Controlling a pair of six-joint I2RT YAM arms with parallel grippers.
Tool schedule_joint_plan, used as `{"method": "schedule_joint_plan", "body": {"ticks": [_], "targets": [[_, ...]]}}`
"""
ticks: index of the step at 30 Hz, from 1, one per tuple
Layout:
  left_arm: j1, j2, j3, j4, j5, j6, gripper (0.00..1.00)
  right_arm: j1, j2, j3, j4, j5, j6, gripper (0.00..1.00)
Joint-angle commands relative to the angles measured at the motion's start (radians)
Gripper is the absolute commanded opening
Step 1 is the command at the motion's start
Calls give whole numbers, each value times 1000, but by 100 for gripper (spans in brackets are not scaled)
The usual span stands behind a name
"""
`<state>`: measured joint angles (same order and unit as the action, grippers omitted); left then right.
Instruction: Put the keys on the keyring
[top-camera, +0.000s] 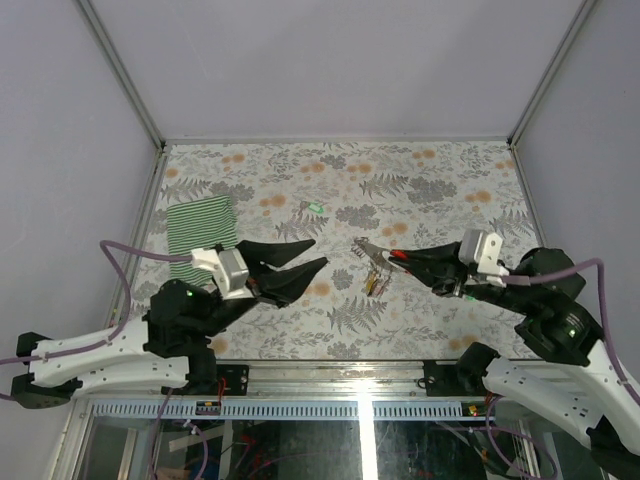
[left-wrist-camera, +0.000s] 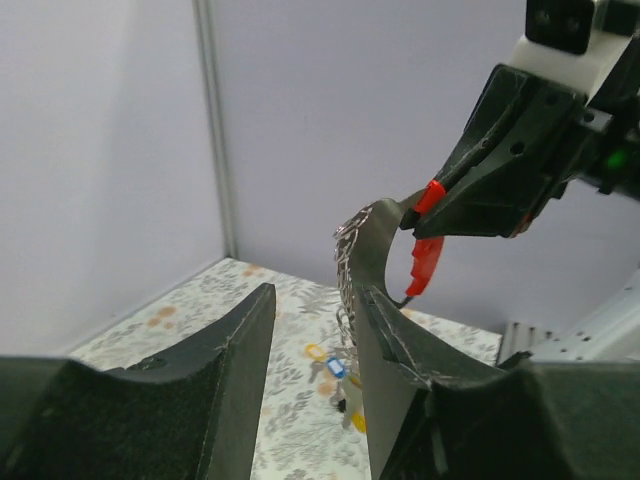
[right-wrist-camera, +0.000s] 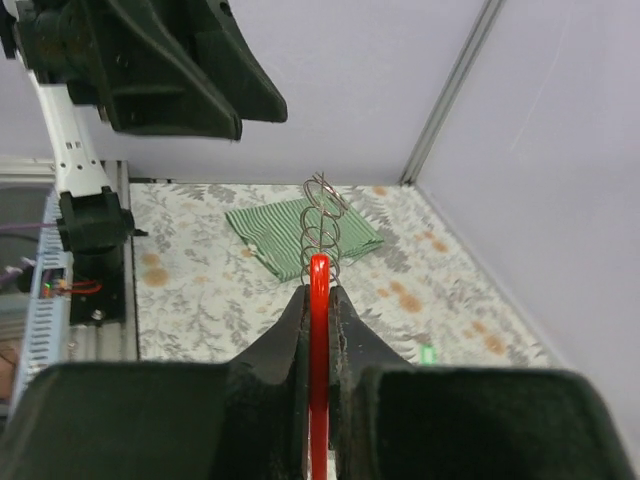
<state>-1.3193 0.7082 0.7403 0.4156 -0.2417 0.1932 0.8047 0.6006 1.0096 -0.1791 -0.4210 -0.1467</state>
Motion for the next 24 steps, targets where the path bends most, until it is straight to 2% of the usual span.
{"method": "schedule_joint_plan", "body": {"ticks": [1,4,8,11,14,18,24], "targets": [[2,-49,41,-149,69,-162,39,4,-34,0,11,-77,-237,0],[2,-54,52,-236,63,-202,40,4,-59,-41,-7,-98,-367,0],[2,-73,22,-255,110,-218,40,4,-106,-100,-74,-117,-648,0],[3,-100,-13,-254,158,-224,40,4,-123,-110,-182,-107,-856,0],[2,-123,-50,-251,186,-225,41,4,-78,-39,-353,-68,-990,0],[2,-131,-106,-221,203,-187,43,5,-46,40,-486,-27,-1069,0],[2,-67,-163,-64,243,-122,43,5,-51,51,-455,-43,-1062,0]]}}
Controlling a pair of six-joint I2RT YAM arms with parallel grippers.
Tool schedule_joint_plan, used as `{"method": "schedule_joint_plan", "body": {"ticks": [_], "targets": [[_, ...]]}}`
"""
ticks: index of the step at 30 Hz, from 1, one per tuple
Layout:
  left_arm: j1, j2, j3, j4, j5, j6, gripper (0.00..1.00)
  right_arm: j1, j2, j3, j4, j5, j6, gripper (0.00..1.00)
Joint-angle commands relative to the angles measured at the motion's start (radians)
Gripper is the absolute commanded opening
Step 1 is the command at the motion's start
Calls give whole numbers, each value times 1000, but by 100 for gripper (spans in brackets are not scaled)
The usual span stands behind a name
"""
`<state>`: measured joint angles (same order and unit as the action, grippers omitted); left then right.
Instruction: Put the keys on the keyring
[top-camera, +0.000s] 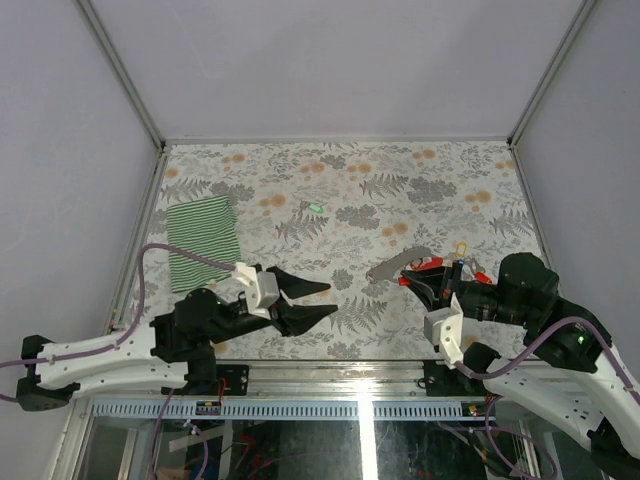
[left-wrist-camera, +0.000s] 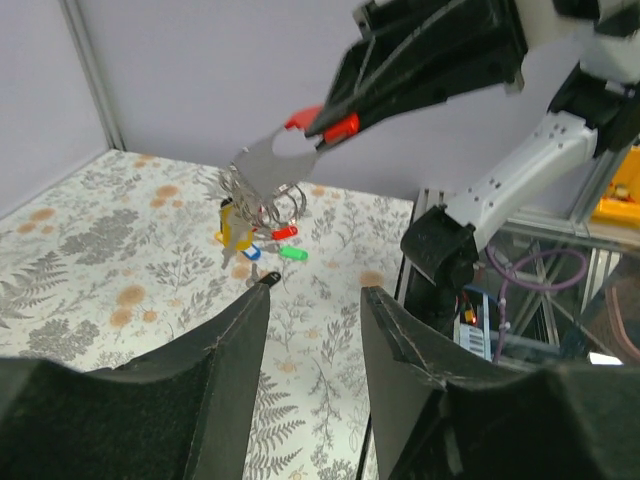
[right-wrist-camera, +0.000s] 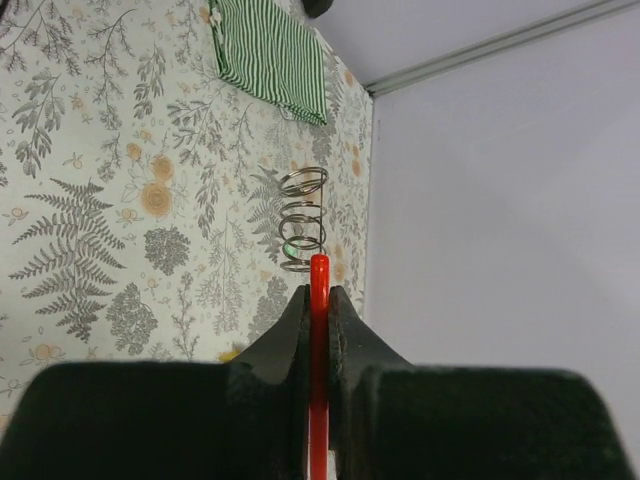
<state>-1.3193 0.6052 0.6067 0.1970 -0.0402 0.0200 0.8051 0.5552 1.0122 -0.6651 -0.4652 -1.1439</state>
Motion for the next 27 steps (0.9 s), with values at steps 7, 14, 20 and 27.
{"method": "schedule_joint_plan", "body": {"ticks": [7,14,20,27], "targets": [[2,86,-113,438,84,46,45,5,-12,27,91,7,-89,0],[3,139,-163,605,84,9,43,5,-13,30,131,-30,-83,0],[2,188,-166,698,52,15,43,5,-27,20,173,-72,-61,0],[2,234,-152,737,48,1,44,5,-35,20,192,-101,-47,0]]}}
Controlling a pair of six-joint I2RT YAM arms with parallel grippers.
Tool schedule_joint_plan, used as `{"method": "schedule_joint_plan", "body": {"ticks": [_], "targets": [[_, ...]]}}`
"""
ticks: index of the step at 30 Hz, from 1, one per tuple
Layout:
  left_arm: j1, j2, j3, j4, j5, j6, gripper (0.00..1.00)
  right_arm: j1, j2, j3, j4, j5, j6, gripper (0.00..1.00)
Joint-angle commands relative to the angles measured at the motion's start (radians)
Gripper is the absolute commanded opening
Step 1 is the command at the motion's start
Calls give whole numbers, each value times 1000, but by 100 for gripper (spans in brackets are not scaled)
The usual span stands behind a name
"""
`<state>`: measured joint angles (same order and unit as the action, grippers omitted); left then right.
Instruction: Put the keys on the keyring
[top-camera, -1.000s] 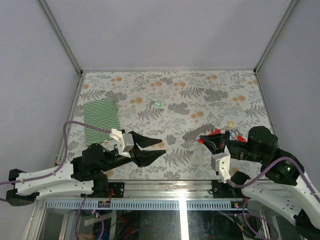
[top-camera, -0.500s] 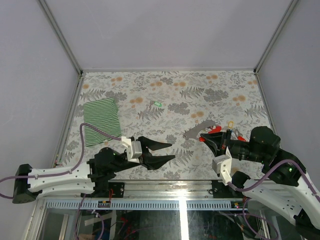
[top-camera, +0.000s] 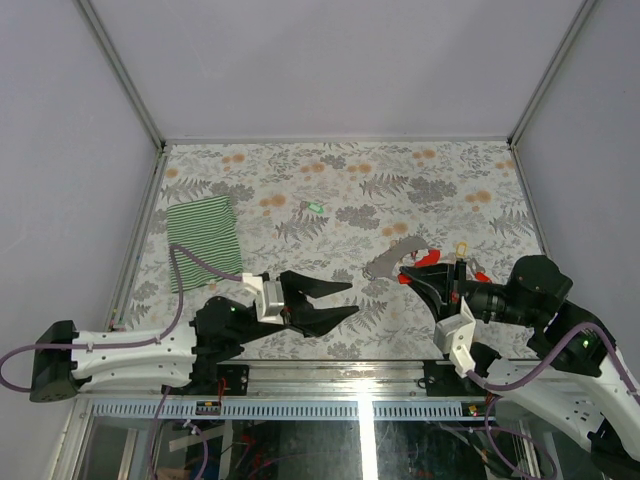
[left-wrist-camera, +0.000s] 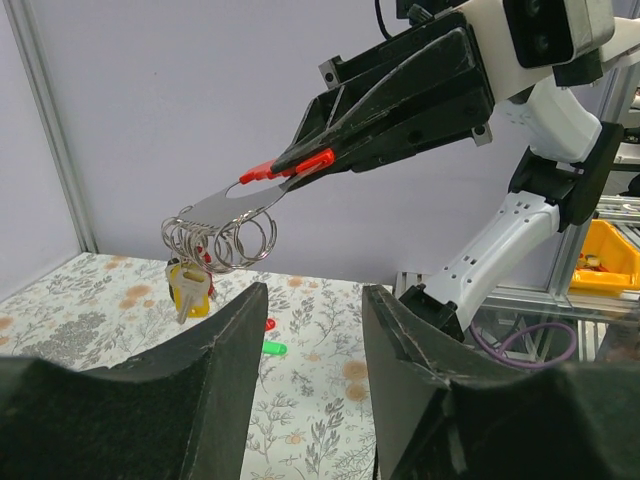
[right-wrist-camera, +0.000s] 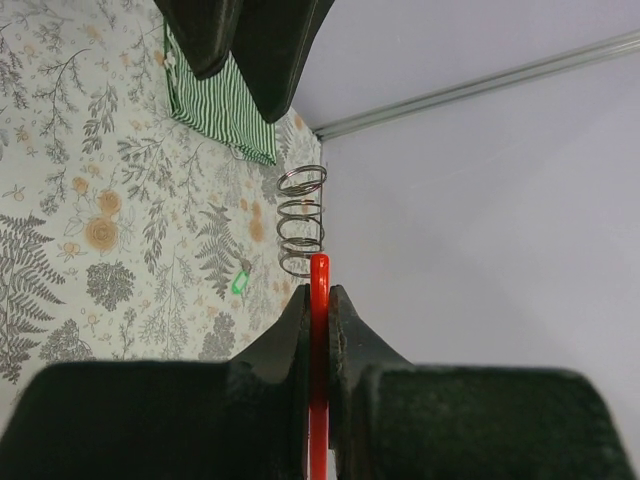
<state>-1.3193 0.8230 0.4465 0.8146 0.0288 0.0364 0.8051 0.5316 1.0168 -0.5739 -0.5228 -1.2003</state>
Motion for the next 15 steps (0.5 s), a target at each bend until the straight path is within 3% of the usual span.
{"method": "schedule_joint_plan", "body": {"ticks": [1,15], "targets": [[3,23,9,123,-22,-17,44,5,-12,14,103,-47,12,0],[3,62,32,160,-36,-41,49,5,-19,9,126,-87,34,0]]}}
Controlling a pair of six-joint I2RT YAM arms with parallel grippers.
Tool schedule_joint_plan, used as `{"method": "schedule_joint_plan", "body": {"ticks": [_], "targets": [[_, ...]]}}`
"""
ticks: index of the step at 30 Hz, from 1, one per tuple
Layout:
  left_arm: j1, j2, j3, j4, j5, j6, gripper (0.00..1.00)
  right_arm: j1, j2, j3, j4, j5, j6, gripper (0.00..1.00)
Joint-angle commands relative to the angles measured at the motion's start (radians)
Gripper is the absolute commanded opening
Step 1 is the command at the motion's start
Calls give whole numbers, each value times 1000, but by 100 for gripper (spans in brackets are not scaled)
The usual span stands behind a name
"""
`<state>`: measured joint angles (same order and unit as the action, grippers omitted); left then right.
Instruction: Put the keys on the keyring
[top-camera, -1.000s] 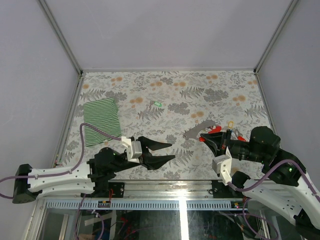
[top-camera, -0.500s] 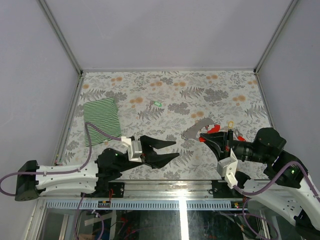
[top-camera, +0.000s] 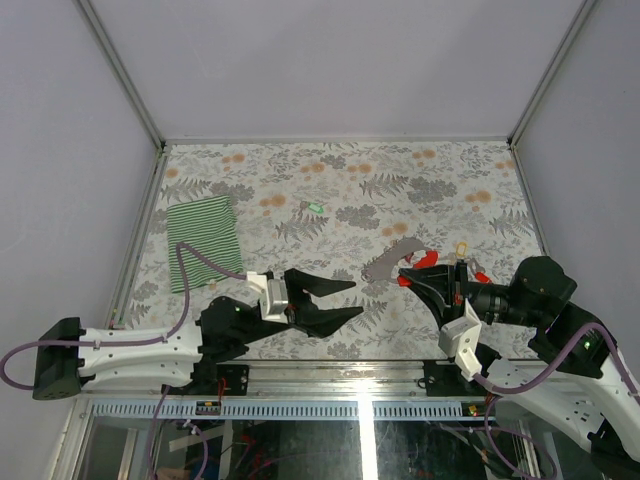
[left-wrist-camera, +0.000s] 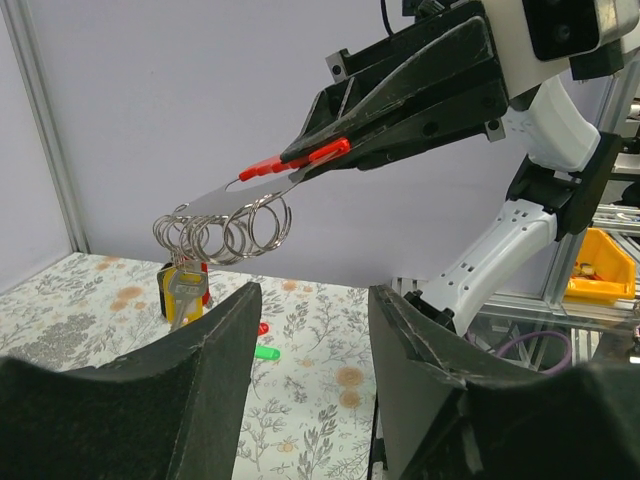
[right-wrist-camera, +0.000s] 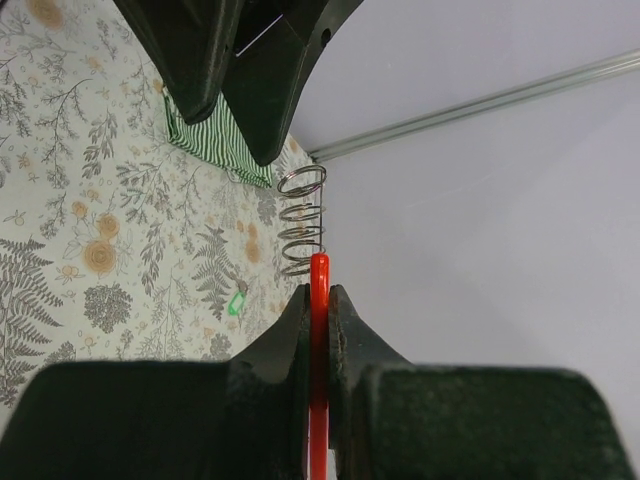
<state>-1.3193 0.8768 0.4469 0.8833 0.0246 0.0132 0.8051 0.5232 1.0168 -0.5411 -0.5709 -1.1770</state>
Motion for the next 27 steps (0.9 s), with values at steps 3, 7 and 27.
{"method": "schedule_joint_plan", "body": {"ticks": [3,7,27], "targets": [[2,11,33,106,-39,-27,50,5,-11,8,91,-40,13,0],[2,19,35,122,-38,-33,50,5,-12,6,86,-45,15,0],[2,67,67,160,-22,-46,51,5,-11,5,69,-53,22,0]]}}
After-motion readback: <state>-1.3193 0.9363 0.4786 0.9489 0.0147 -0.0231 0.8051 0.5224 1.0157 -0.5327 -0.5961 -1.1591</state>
